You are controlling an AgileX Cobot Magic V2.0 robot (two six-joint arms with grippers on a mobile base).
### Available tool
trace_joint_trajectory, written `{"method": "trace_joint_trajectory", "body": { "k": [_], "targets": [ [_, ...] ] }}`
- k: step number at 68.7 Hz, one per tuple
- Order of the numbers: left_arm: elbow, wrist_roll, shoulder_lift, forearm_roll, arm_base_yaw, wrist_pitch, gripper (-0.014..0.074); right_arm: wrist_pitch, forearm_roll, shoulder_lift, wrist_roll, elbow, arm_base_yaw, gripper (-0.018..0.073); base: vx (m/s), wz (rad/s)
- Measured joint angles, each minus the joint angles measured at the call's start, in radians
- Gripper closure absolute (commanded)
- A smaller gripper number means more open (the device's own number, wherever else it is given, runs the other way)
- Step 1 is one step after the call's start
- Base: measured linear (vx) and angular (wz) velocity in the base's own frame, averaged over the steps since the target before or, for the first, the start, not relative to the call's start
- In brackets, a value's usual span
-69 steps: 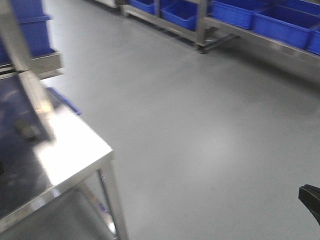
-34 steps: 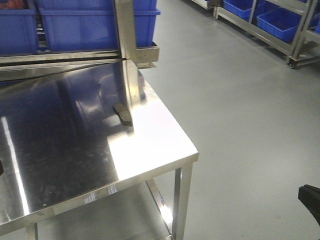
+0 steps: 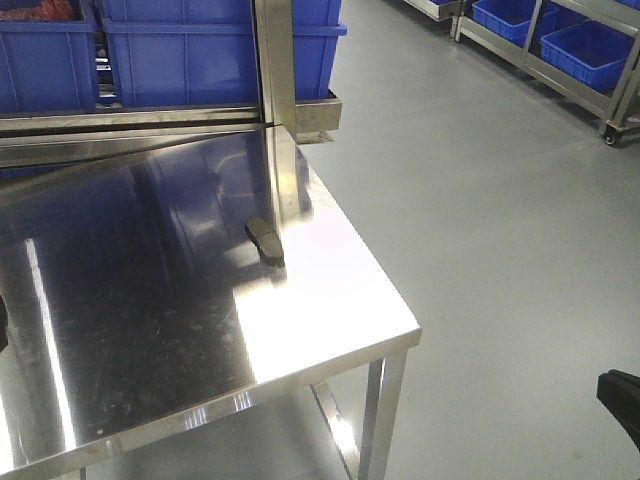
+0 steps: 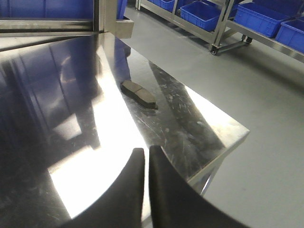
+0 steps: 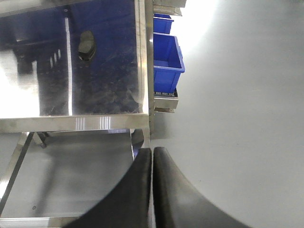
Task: Move and align brake pads A on conveyor
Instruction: 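Turn and approach the steel table holding the remaining pads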
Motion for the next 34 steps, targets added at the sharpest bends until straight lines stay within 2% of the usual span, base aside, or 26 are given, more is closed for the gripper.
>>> {"method": "trace_joint_trajectory", "body": {
  "k": [18, 34],
  "targets": [
    [0.000, 0.000, 0.000, 0.000, 0.000, 0.000, 0.0603, 0.001, 0.000, 0.000, 0.000, 0.000, 0.000, 0.0569, 0.13, 0.20],
    [0.000, 0.000, 0.000, 0.000, 0.000, 0.000, 0.0603, 0.001, 0.000, 0.000, 0.000, 0.000, 0.000, 0.0569, 0.18, 0.49]
  ]
}}
